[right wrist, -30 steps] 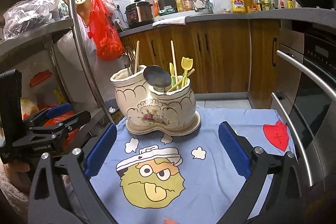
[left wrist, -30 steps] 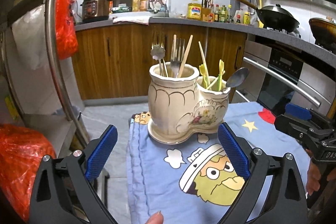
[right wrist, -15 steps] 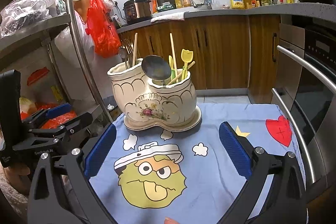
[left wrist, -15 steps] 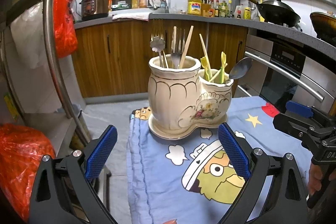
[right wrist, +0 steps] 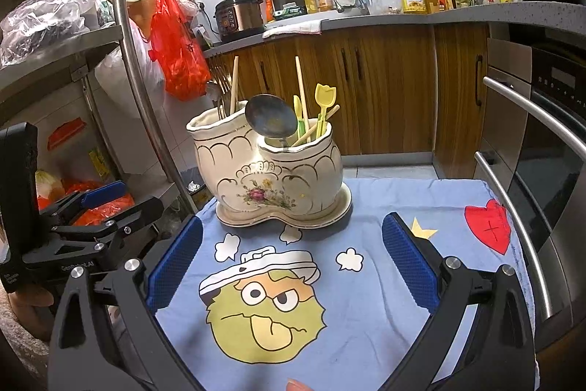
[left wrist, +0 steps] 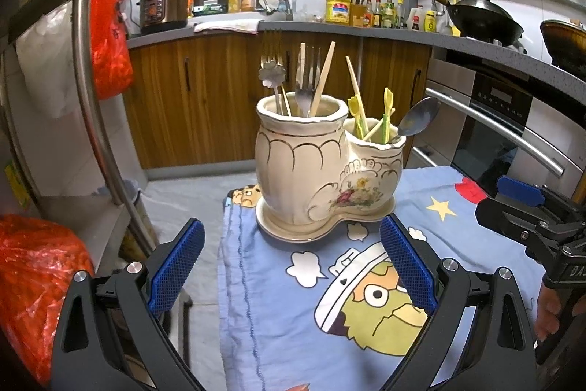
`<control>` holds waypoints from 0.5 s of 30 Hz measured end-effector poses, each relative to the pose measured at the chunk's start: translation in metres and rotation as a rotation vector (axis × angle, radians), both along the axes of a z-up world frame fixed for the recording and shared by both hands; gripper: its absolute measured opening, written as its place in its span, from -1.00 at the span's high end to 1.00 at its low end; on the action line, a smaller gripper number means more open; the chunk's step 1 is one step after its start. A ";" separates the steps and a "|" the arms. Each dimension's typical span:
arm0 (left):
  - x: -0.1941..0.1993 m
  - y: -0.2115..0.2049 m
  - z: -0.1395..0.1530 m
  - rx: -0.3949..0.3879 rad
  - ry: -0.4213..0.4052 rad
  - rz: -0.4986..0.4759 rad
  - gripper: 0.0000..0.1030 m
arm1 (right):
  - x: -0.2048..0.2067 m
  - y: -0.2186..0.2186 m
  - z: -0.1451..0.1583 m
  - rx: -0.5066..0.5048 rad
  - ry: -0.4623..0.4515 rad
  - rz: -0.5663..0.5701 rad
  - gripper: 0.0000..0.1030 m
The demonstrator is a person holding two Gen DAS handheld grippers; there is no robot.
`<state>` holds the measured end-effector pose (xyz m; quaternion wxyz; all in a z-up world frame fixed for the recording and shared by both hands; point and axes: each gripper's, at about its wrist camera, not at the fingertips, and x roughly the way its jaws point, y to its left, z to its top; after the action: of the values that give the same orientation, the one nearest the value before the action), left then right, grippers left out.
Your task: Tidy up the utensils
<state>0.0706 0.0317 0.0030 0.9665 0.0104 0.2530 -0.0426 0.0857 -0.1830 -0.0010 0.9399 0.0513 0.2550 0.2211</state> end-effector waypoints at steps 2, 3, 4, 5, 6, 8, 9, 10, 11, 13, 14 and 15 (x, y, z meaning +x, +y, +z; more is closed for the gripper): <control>0.000 0.000 0.000 0.002 0.000 -0.002 -0.86 | 0.000 0.000 0.000 0.002 0.002 0.001 -0.88; 0.000 0.000 0.000 0.004 0.000 -0.002 -0.86 | 0.000 0.000 0.000 0.002 0.001 0.001 -0.89; 0.000 0.001 0.001 0.001 -0.001 -0.002 -0.86 | 0.000 0.000 0.000 0.000 0.001 0.000 -0.89; 0.000 0.000 0.000 0.001 -0.002 -0.003 -0.86 | 0.000 0.000 0.000 0.000 0.000 0.001 -0.89; -0.001 -0.001 -0.001 0.001 -0.002 -0.003 -0.86 | 0.000 0.000 0.000 -0.001 0.000 0.001 -0.89; -0.001 -0.001 -0.001 0.000 -0.002 -0.004 -0.86 | 0.000 0.001 0.000 -0.002 -0.001 0.002 -0.89; 0.000 -0.001 -0.001 0.000 -0.003 -0.003 -0.86 | 0.000 0.001 0.000 -0.002 -0.002 0.001 -0.89; 0.000 -0.002 -0.002 -0.001 -0.001 -0.005 -0.86 | 0.000 0.000 0.000 -0.001 -0.001 0.001 -0.89; 0.000 -0.001 -0.001 -0.001 0.000 -0.005 -0.86 | 0.000 0.000 0.000 0.000 -0.002 0.001 -0.89; -0.001 -0.003 -0.003 -0.001 0.002 -0.006 -0.86 | -0.001 0.000 0.001 0.000 -0.003 0.000 -0.89; -0.001 -0.003 -0.003 0.000 0.002 -0.008 -0.86 | -0.001 0.000 0.001 0.000 -0.004 0.000 -0.89; -0.002 -0.005 -0.004 0.002 0.002 -0.009 -0.86 | 0.000 -0.001 0.002 0.000 -0.003 0.001 -0.89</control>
<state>0.0689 0.0265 -0.0009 0.9660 0.0126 0.2539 -0.0465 0.0852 -0.1835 0.0005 0.9403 0.0508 0.2534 0.2214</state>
